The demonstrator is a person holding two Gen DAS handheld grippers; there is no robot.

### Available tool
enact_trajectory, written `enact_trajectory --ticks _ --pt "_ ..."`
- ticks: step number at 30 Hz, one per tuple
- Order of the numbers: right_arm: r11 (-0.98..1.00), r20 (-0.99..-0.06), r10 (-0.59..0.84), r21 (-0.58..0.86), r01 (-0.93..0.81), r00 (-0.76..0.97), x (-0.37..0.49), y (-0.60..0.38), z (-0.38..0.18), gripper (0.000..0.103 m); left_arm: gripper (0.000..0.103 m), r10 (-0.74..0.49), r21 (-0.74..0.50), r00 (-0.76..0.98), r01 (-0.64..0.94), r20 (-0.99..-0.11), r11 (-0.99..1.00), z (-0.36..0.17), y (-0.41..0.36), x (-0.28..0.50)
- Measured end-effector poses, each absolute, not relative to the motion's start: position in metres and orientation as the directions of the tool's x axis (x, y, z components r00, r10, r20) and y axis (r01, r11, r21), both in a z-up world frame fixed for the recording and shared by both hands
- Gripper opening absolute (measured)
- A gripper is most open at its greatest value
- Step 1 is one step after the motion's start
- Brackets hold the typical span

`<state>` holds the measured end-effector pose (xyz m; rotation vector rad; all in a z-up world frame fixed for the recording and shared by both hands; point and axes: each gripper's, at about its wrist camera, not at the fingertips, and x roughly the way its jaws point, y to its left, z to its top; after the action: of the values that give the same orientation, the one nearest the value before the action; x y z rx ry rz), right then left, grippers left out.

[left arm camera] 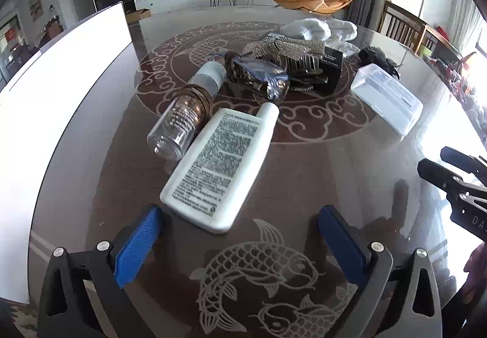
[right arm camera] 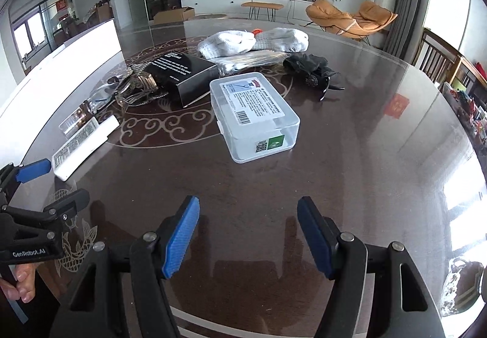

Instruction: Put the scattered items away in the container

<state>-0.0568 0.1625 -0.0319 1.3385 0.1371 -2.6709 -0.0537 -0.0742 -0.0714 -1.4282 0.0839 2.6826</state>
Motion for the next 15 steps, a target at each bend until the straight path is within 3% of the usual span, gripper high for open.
enact_trajectory --ticks 15 --pt "-0.985 -0.815 -0.091 -0.009 0.17 -0.572 -0.078 0.162 -0.042 0.068 0.103 0.103 0.004 -0.554 -0.189 -0.826 -0.982 -0.071 -0.052 -0.107"
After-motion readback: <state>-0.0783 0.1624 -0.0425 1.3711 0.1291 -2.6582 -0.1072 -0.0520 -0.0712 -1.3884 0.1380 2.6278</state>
